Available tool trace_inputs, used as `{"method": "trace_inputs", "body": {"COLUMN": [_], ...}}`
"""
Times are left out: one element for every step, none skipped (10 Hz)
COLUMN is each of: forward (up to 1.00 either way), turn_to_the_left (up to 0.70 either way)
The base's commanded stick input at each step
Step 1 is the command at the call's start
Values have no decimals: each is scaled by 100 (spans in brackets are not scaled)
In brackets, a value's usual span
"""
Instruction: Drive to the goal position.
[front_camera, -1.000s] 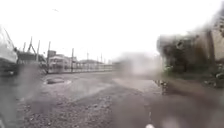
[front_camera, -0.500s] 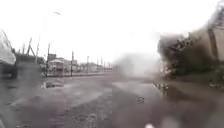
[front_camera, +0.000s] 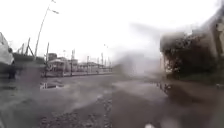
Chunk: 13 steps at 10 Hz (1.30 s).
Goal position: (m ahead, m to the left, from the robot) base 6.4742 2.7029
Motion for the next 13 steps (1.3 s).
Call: {"method": "trace_inputs", "body": {"forward": [50,50,50,50,50,50,50,50,50,50,50,50,50], "turn_to_the_left": [2,2,2,2,2,2,2,2,2,2,2,2,2]}}
